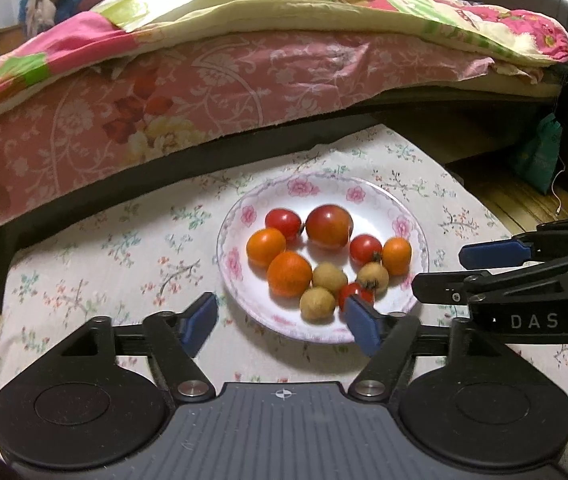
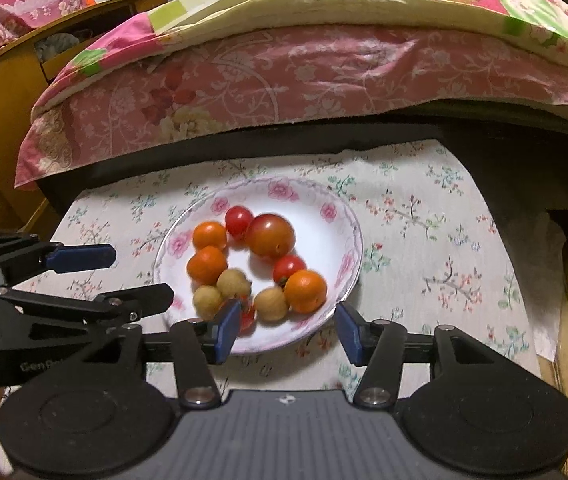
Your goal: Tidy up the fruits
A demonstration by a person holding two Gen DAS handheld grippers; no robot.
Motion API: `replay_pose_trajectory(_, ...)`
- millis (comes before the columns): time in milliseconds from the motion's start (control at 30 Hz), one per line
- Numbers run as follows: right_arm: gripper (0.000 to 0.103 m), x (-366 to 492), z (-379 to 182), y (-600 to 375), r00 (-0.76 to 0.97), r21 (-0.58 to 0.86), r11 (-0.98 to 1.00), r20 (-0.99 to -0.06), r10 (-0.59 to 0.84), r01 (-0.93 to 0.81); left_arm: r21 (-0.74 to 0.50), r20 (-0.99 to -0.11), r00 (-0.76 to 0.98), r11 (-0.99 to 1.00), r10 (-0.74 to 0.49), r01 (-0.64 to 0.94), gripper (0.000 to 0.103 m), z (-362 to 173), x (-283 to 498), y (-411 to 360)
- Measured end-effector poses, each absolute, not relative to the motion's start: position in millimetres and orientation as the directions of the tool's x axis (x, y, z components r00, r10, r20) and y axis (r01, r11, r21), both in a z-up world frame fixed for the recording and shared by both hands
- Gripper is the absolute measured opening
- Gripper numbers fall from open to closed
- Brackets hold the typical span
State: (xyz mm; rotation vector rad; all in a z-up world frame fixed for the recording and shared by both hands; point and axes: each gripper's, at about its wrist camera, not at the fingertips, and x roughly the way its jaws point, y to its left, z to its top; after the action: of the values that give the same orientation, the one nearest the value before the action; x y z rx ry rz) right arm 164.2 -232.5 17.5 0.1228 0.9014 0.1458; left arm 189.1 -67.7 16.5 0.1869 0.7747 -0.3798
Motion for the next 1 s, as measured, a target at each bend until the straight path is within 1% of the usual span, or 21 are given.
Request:
replay_pose_trajectory(167, 0.052, 149.1, 19.3, -224.8, 0.609, 0.165, 0.984, -0.774, 0.172, -0.069, 0.020, -0.716, 0.652, 0.926, -0.250, 0.378, 0.081, 17.3, 176.5, -61.4)
replay_pose_trajectory(300, 0.052, 136.2, 20.5, -220.1, 0.606, 0.167, 0.984, -0.777, 0.169, -0.060, 0.027, -0.716, 0.660, 0.935, -0.229, 0.355, 0.086, 17.9, 166.5, -56.5)
replay_pose_trajectory(733, 0.052, 98.7, 23.0, -212.4, 0.604, 0.182, 0.982, -0.778, 0.173, -0.046, 0.047, -0.729, 0.658, 0.945, -0.190, 0.325, 0.088, 16.5, 132.9, -51.6)
replay_pose_trajectory(867, 0.052, 86.3, 24.6, -211.4, 0.606, 0.190, 0.981, -0.775, 0.177, -0.044, 0.081, -0.720, 0.676, 0.948, -0.158, 0.309, 0.091, 18.6, 119.9, -51.8)
replay_pose_trajectory(1000, 0.052, 75.4, 25.2, -208.9, 0.604, 0.194, 0.980, -0.777, 0.180, -0.043, 0.118, -0.719, 0.684, 0.948, -0.124, 0.296, 0.091, 19.8, 107.9, -52.5)
